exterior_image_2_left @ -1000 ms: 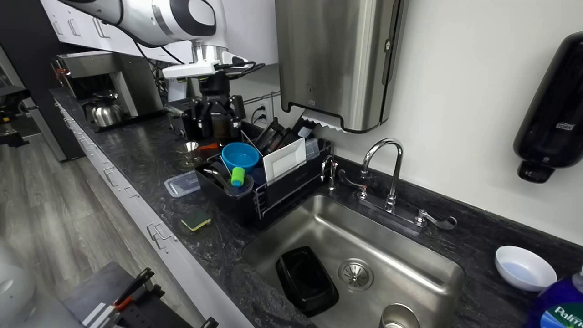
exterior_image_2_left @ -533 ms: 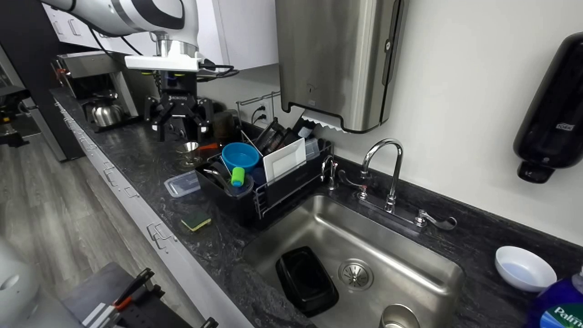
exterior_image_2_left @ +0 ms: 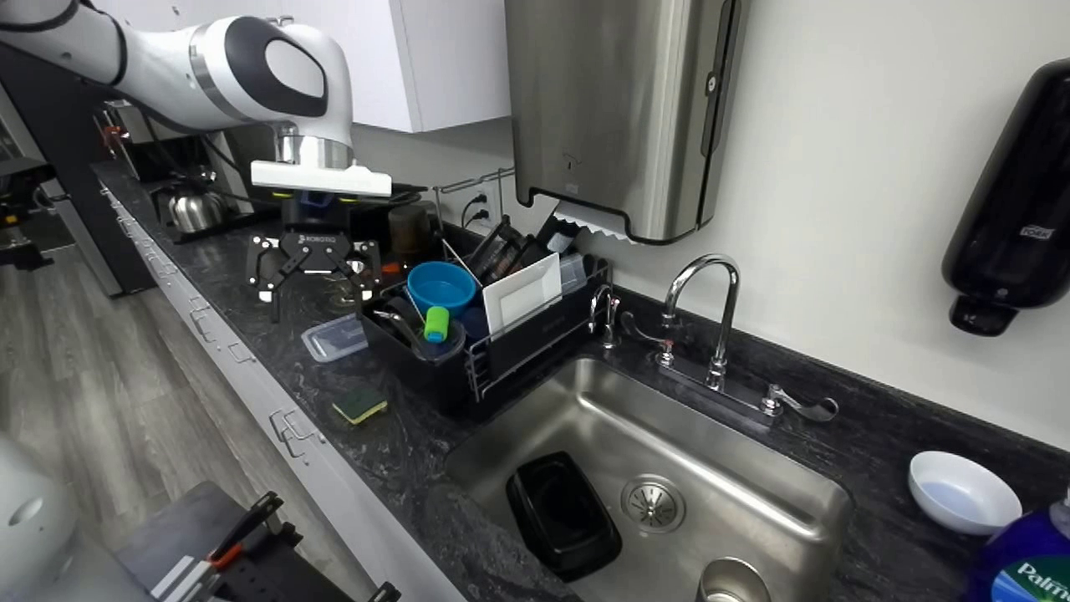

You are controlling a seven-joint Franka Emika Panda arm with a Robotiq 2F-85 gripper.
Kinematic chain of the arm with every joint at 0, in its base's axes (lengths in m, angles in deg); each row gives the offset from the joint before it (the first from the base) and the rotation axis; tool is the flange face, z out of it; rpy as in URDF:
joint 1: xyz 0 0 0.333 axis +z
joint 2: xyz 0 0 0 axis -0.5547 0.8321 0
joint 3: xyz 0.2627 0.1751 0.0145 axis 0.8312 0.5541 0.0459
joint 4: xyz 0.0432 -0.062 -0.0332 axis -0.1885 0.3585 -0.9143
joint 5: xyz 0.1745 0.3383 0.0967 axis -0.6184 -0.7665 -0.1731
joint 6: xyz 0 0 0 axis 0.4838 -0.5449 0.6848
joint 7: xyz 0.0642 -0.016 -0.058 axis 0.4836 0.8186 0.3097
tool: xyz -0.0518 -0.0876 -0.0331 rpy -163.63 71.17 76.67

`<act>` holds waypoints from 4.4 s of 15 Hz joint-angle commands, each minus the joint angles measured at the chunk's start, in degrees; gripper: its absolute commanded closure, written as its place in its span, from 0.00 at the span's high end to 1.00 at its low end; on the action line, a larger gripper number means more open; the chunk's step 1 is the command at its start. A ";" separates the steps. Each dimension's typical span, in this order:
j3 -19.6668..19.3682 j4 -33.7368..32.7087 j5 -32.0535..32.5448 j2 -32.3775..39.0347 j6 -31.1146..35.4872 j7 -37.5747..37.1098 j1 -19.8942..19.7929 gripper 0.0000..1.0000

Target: Remove the knife from the dish rack and put it in the sink

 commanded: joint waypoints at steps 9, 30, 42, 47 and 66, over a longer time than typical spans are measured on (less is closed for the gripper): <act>-0.10 12.61 6.19 -7.48 21.11 18.65 4.75 1.00; 0.34 20.86 38.61 -8.02 50.81 12.47 -3.61 1.00; -0.41 20.57 44.96 -7.60 45.05 7.37 -1.84 1.00; -0.23 20.85 44.49 -7.57 43.56 5.46 -1.19 0.52; 2.29 14.99 43.65 -6.38 37.22 -2.26 0.78 0.03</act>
